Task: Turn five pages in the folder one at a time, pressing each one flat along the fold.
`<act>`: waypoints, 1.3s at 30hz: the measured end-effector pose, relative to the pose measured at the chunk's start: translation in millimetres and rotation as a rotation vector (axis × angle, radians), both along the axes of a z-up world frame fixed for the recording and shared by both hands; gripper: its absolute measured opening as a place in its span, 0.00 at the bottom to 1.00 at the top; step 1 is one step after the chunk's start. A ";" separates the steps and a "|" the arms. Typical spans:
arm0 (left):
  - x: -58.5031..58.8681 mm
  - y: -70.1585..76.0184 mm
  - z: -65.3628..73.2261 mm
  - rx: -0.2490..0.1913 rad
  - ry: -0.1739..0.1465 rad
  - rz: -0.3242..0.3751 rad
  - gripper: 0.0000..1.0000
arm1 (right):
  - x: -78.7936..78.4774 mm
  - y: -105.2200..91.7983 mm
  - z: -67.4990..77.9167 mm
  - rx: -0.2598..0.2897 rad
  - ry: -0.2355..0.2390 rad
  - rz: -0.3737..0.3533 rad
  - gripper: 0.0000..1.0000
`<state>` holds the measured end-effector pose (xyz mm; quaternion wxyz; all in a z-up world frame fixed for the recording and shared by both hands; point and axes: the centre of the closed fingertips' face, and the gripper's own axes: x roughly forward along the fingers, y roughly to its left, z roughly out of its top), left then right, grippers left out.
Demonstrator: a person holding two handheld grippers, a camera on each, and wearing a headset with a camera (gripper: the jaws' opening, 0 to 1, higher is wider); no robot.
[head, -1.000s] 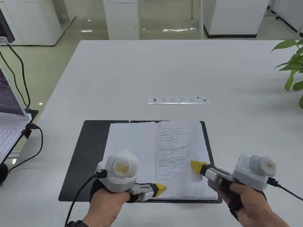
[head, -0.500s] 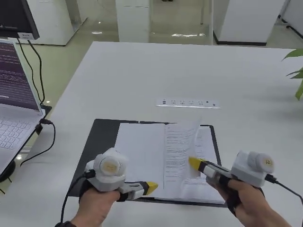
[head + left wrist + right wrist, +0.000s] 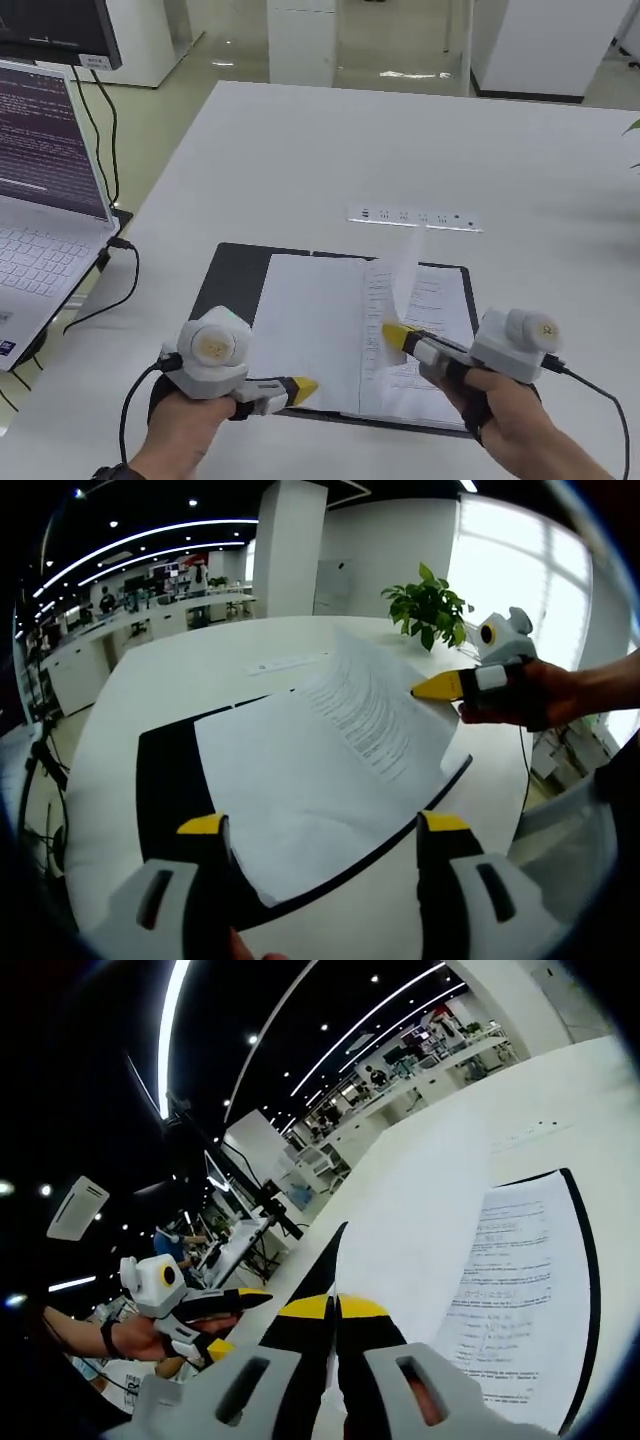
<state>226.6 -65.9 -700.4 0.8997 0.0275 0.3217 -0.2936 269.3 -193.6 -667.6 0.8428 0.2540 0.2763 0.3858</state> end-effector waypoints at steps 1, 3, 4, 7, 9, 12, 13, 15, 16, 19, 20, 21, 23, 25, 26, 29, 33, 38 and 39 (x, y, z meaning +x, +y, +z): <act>-0.4 3.4 0.2 0.001 -0.001 0.005 0.76 | -0.2 4.5 1.0 0.007 0.002 0.004 0.00; -1.5 8.6 0.5 -0.001 0.000 0.016 0.76 | 0.0 12.2 1.7 0.015 0.003 0.008 0.00; -1.7 10.7 0.1 -0.001 0.000 0.019 0.76 | -0.3 15.8 1.9 0.017 0.003 0.013 0.00; -5.4 17.3 0.5 0.001 -0.001 0.027 0.76 | -2.6 30.9 0.7 0.017 0.005 0.038 0.00; -7.1 21.1 0.2 0.002 -0.001 0.033 0.76 | -4.7 40.7 0.6 0.019 0.008 0.056 0.00; -11.3 29.7 -0.4 0.002 0.001 0.047 0.76 | -6.1 51.2 -0.1 0.019 0.009 0.076 0.00; -12.4 31.9 -0.6 0.003 0.001 0.050 0.76 | -6.6 56.5 -0.3 0.019 0.010 0.085 0.00; -15.2 38.7 -1.5 0.005 0.004 0.059 0.76 | -6.4 62.6 -1.0 0.019 0.011 0.096 0.00; -16.4 41.2 -1.3 0.005 0.005 0.064 0.76 | -6.5 67.3 -1.5 0.020 0.013 0.105 0.00; -20.5 48.5 -1.6 0.005 0.007 0.074 0.76 | -8.1 78.5 -2.7 0.019 0.018 0.125 0.00; -22.6 51.3 -1.8 0.009 0.007 0.075 0.76 | -8.9 83.2 -3.4 0.018 0.020 0.134 0.00; -23.9 53.2 -2.0 0.010 0.007 0.077 0.76 | -9.2 86.3 -4.4 0.017 0.021 0.141 0.00; -26.8 58.4 -2.1 0.010 0.009 0.086 0.76 | -10.3 93.9 -6.5 0.014 0.026 0.154 0.00; -29.6 63.6 -3.0 0.007 0.012 0.096 0.76 | -11.3 101.6 -9.1 0.014 0.032 0.166 0.00; -30.7 65.7 -3.9 0.007 0.014 0.100 0.76 | -11.6 104.6 -10.5 0.011 0.035 0.170 0.00; -34.6 72.5 -6.6 0.009 0.021 0.110 0.76 | -11.5 115.9 -14.9 0.010 0.042 0.183 0.00; -38.1 79.2 -8.7 0.009 0.027 0.122 0.76 | -14.1 129.2 -19.2 -0.001 0.048 0.207 0.00; -41.6 83.5 -11.7 0.008 0.035 0.129 0.76 | -14.3 139.2 -30.9 -0.012 0.071 0.218 0.00; -42.0 84.1 -12.5 0.005 0.037 0.131 0.76 | -14.7 141.1 -32.8 -0.013 0.075 0.219 0.00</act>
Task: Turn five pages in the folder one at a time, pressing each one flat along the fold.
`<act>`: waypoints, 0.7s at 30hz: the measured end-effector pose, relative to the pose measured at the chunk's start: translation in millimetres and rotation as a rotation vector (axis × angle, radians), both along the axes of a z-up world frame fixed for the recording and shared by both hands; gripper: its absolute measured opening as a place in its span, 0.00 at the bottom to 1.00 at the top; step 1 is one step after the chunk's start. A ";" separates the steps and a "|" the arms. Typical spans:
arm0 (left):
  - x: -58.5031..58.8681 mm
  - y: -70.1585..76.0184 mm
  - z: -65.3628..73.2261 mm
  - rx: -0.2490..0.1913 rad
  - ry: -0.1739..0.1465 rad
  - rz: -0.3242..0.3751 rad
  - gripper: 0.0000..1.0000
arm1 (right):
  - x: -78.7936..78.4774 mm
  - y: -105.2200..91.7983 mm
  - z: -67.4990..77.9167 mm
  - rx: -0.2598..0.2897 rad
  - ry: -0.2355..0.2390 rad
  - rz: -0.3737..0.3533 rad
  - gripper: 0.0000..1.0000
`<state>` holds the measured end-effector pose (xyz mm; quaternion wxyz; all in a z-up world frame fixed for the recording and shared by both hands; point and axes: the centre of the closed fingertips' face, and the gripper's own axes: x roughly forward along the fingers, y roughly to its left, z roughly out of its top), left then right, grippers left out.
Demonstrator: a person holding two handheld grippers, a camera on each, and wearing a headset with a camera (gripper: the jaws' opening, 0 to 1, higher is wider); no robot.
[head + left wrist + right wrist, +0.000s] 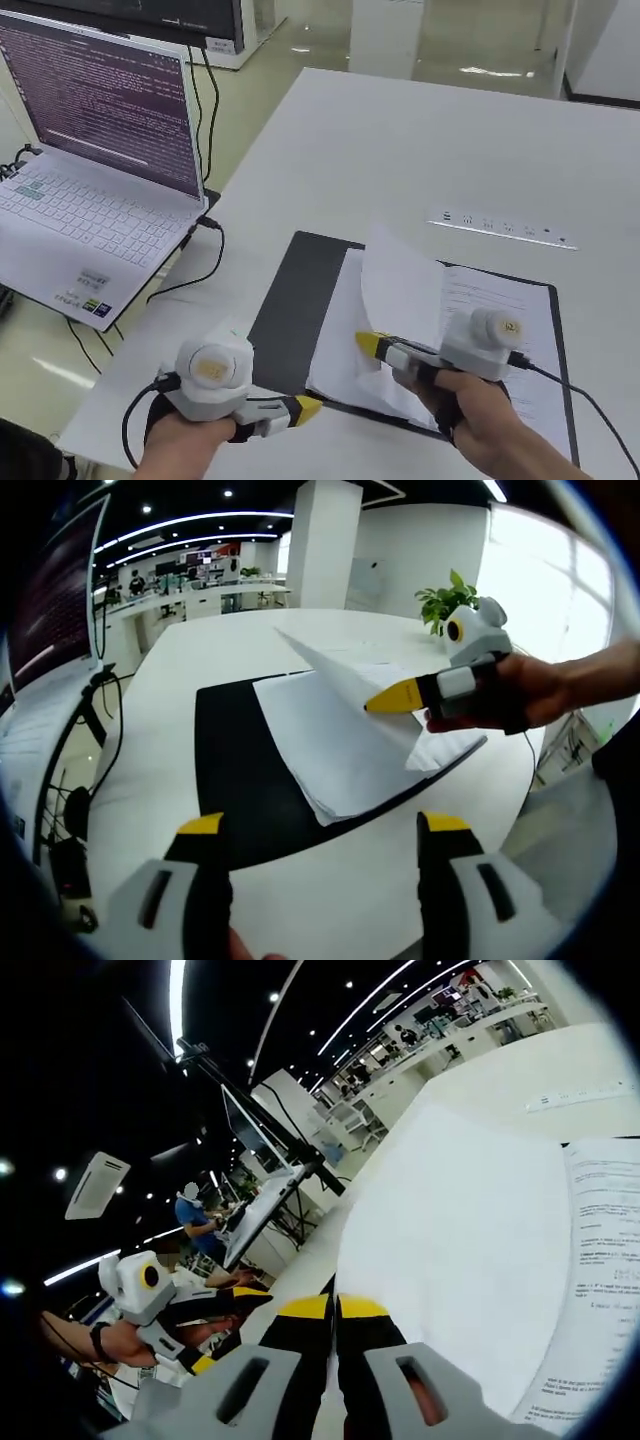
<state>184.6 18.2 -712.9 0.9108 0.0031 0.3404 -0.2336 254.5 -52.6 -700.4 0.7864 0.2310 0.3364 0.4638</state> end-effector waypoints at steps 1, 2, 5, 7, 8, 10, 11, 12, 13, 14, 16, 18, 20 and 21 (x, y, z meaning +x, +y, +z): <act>-0.2 0.2 -0.4 -0.001 0.001 0.000 0.76 | 0.0 1.1 -1.4 -0.001 0.003 0.000 0.00; -0.5 0.5 -1.3 -0.001 0.003 0.000 0.76 | 0.0 2.2 -3.9 -0.005 0.008 -0.001 0.00; -1.4 0.7 -2.0 -0.002 0.005 -0.001 0.76 | -0.6 4.4 -8.8 -0.009 0.019 -0.001 0.00; -1.8 1.2 -1.9 -0.003 0.006 -0.001 0.76 | -0.4 5.3 -12.3 -0.010 0.027 -0.002 0.00; -1.6 2.0 -2.2 -0.003 0.006 0.001 0.76 | -1.0 6.2 -13.4 -0.010 0.033 -0.003 0.00; -0.8 4.3 -3.2 -0.005 0.007 0.008 0.76 | -0.5 7.4 -16.9 -0.011 0.041 -0.004 0.00; -0.9 4.8 -3.1 -0.008 0.008 0.012 0.76 | -0.4 8.0 -17.8 -0.011 0.045 -0.004 0.00; -0.7 5.7 -3.2 -0.011 0.008 0.016 0.76 | -0.4 8.6 -19.0 -0.013 0.049 -0.004 0.00; -0.6 6.3 -3.3 -0.012 0.008 0.018 0.76 | -0.6 9.1 -19.6 -0.014 0.052 -0.003 0.00; -0.7 6.7 -3.7 -0.012 0.009 0.019 0.76 | -1.1 9.8 -19.7 -0.015 0.056 -0.003 0.00; -0.7 7.5 -4.6 -0.010 0.010 0.018 0.76 | -0.3 10.3 -22.4 -0.017 0.060 -0.001 0.00; -0.6 8.2 -5.2 -0.014 0.011 0.021 0.76 | -0.3 11.1 -23.8 -0.018 0.064 0.000 0.00; -0.4 8.9 -6.3 -0.017 0.012 0.024 0.76 | -0.9 11.8 -23.9 -0.020 0.068 0.000 0.00; -0.6 8.9 -6.5 -0.018 0.014 0.026 0.76 | -1.2 12.1 -24.4 -0.020 0.070 0.001 0.00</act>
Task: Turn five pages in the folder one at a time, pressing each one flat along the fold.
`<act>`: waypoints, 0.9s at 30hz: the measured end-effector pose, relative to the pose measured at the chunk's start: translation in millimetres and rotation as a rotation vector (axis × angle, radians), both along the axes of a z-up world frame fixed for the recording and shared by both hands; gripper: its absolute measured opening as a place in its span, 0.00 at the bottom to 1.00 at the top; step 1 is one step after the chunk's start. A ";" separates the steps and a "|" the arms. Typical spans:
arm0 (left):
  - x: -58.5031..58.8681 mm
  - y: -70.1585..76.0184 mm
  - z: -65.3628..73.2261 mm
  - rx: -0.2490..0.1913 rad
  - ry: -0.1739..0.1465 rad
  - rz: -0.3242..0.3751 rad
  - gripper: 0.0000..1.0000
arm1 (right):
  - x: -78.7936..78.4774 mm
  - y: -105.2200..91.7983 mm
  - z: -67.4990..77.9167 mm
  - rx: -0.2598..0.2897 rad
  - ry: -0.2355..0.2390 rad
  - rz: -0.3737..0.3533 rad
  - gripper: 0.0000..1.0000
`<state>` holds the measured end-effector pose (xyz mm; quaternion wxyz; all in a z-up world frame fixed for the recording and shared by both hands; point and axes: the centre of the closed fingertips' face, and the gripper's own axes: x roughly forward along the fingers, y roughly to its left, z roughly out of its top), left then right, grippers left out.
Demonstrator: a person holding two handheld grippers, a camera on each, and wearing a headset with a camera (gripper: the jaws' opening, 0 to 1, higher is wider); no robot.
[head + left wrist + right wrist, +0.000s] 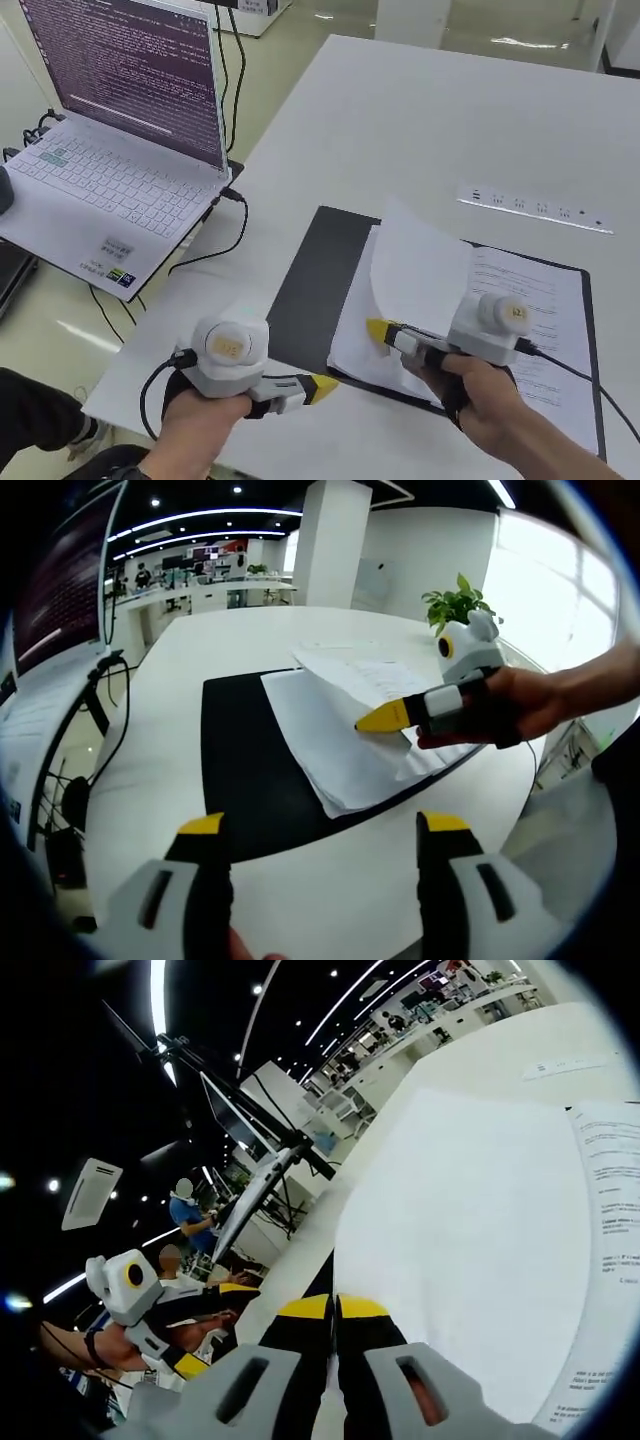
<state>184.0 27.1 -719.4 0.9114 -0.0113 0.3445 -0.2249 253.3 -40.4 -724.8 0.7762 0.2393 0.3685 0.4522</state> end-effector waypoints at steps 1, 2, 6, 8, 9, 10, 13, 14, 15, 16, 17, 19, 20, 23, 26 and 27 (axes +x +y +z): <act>-0.2 0.0 -0.4 -0.002 0.002 0.001 0.76 | -0.1 0.3 -0.5 0.000 0.003 0.000 0.00; -0.2 -0.2 -0.8 -0.004 0.003 0.002 0.76 | 0.0 0.6 -2.0 0.000 0.008 -0.001 0.00; -1.5 -0.5 -2.9 -0.005 0.009 0.001 0.76 | 0.4 2.4 -7.7 0.000 0.026 -0.003 0.00; -2.1 -0.3 -3.5 -0.004 0.012 0.001 0.75 | 0.0 3.0 -9.1 -0.006 0.032 -0.002 0.00; -3.0 0.2 -5.2 0.001 0.018 -0.002 0.75 | 0.4 3.0 -10.7 -0.012 0.030 -0.002 0.00; -3.3 0.6 -6.2 0.004 0.020 -0.003 0.75 | 0.7 3.4 -11.6 -0.014 0.030 -0.001 0.00; -4.0 2.2 -8.4 0.002 0.025 -0.001 0.75 | 0.4 6.6 -15.2 -0.017 0.039 0.004 0.01; -4.1 2.6 -8.8 0.002 0.026 0.000 0.75 | 0.0 7.3 -16.0 -0.019 0.041 0.006 0.01; -4.2 2.9 -9.4 0.000 0.027 0.002 0.75 | 0.4 8.1 -18.0 -0.021 0.044 0.008 0.02; -4.3 3.1 -9.8 -0.001 0.028 0.003 0.75 | 0.3 8.5 -19.2 -0.021 0.048 0.009 0.02; -4.4 3.3 -10.1 0.000 0.029 0.004 0.75 | 0.5 9.0 -21.0 -0.022 0.052 0.009 0.03; -4.9 3.5 -10.1 0.000 0.031 0.007 0.75 | 0.0 10.0 -22.5 -0.027 0.055 0.008 0.03; -5.2 3.5 -9.9 -0.001 0.031 0.008 0.75 | 0.1 10.2 -23.8 -0.031 0.057 0.006 0.03; -5.4 4.7 -10.9 -0.003 0.034 0.018 0.75 | 0.4 11.1 -27.9 -0.028 0.072 -0.003 0.03; -6.2 5.0 -9.9 -0.005 0.035 0.025 0.75 | -1.3 12.2 -32.6 -0.035 0.089 -0.003 0.05; -6.5 5.1 -9.3 -0.005 0.035 0.028 0.75 | -2.2 12.8 -33.7 -0.040 0.091 0.005 0.07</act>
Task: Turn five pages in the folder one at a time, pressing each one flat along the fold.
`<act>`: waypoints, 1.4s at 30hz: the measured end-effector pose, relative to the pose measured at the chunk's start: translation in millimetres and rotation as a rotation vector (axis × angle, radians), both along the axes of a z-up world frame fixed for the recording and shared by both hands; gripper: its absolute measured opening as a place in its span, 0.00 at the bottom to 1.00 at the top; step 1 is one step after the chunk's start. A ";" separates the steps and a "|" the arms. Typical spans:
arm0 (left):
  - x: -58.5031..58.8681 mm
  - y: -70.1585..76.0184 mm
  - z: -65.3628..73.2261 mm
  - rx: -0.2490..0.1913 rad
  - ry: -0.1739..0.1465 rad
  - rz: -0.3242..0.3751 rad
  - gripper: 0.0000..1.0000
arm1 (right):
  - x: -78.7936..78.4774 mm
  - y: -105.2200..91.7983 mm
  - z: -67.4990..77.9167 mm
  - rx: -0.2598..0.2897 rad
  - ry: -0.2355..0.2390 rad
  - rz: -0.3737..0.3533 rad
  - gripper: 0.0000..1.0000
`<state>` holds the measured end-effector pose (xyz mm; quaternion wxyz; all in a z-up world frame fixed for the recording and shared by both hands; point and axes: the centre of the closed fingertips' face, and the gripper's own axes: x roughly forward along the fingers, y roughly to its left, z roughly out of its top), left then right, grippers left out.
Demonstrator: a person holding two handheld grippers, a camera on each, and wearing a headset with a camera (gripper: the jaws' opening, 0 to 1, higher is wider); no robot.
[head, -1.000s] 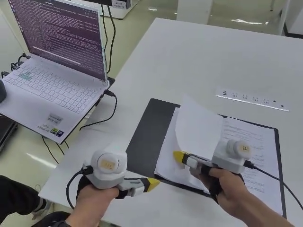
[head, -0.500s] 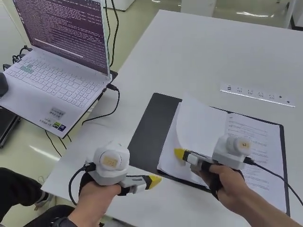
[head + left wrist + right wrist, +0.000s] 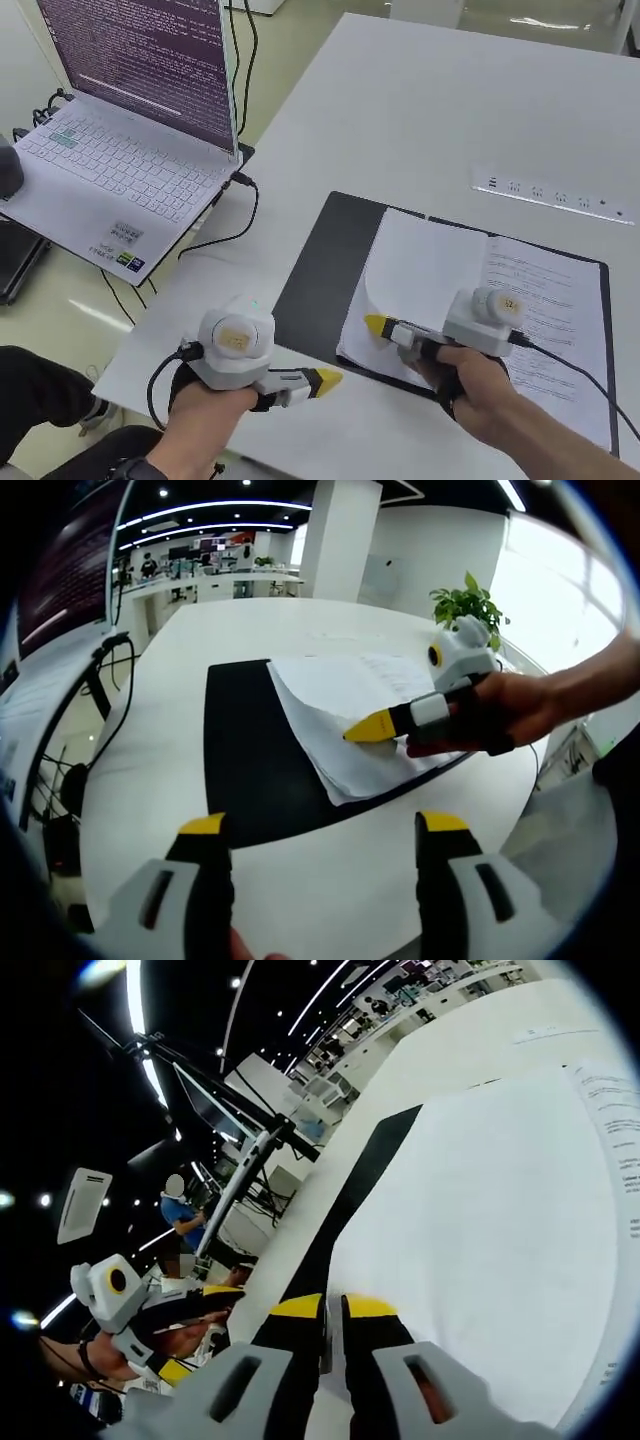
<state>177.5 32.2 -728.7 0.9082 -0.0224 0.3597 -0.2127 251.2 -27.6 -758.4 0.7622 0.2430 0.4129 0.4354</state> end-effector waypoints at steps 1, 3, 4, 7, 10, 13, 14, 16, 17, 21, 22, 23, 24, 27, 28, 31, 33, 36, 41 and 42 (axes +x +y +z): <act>-0.1 0.1 1.1 -0.002 -0.003 0.006 0.75 | -0.9 0.9 -2.7 -0.013 -0.001 0.012 0.10; -1.4 -0.3 2.0 -0.004 -0.004 0.011 0.75 | -3.4 2.5 -5.8 -0.028 0.003 0.030 0.19; -2.0 -0.6 1.9 -0.004 -0.004 0.011 0.75 | -5.2 3.7 -6.1 -0.028 0.009 0.037 0.22; -3.8 -1.4 1.9 -0.004 -0.004 0.012 0.75 | -16.3 7.9 -6.7 -0.022 0.039 0.076 0.33; -6.6 -2.9 3.1 -0.006 -0.005 0.017 0.75 | -25.2 8.2 -5.4 -0.035 0.014 0.106 0.37; -8.9 -5.1 5.1 -0.008 -0.008 0.020 0.75 | -29.6 6.0 -2.7 -0.020 0.024 0.106 0.39; -9.4 -5.7 5.0 -0.007 -0.008 0.019 0.74 | -30.4 4.9 -1.8 -0.018 0.024 0.106 0.40; -9.7 -6.4 4.6 -0.006 -0.010 0.018 0.74 | -29.5 0.6 1.1 -0.012 0.019 0.101 0.40; -9.7 -6.8 4.4 -0.006 -0.009 0.018 0.73 | -30.2 -1.9 4.6 -0.005 0.016 0.099 0.40; -8.3 -8.9 4.5 -0.021 -0.009 0.026 0.69 | -30.9 -13.2 15.0 0.011 -0.006 0.091 0.41; -7.4 -9.5 4.8 -0.024 -0.011 0.027 0.68 | -30.2 -16.6 16.5 0.014 -0.011 0.086 0.40; -5.7 -10.6 4.9 -0.027 -0.014 0.027 0.66 | -29.0 -21.9 18.7 0.021 -0.017 0.075 0.40; -4.7 -11.7 5.2 -0.030 -0.015 0.025 0.65 | -28.5 -25.5 19.8 0.024 -0.020 0.069 0.40; -0.6 -16.9 5.4 -0.033 -0.019 0.010 0.62 | -29.2 -38.1 24.4 0.025 -0.032 0.052 0.39; 0.6 -17.8 4.8 -0.032 -0.019 0.007 0.60 | -28.9 -43.6 24.1 0.023 -0.035 0.044 0.39; 4.9 -21.3 5.3 -0.038 -0.019 -0.004 0.57 | -27.3 -56.2 23.6 0.018 -0.040 0.023 0.39; 6.8 -23.1 6.0 -0.036 -0.021 -0.013 0.54 | -27.2 -62.7 25.0 0.018 -0.045 0.011 0.38; 11.7 -26.3 7.6 -0.039 -0.027 -0.027 0.49 | -25.7 -71.9 26.2 0.017 -0.055 -0.003 0.38; 17.9 -31.3 1.3 -0.046 -0.016 -0.051 0.34 | -23.7 -86.7 27.5 0.017 -0.057 -0.045 0.36; 19.1 -32.7 1.4 -0.049 -0.014 -0.051 0.31 | -23.0 -90.0 27.4 0.018 -0.054 -0.056 0.35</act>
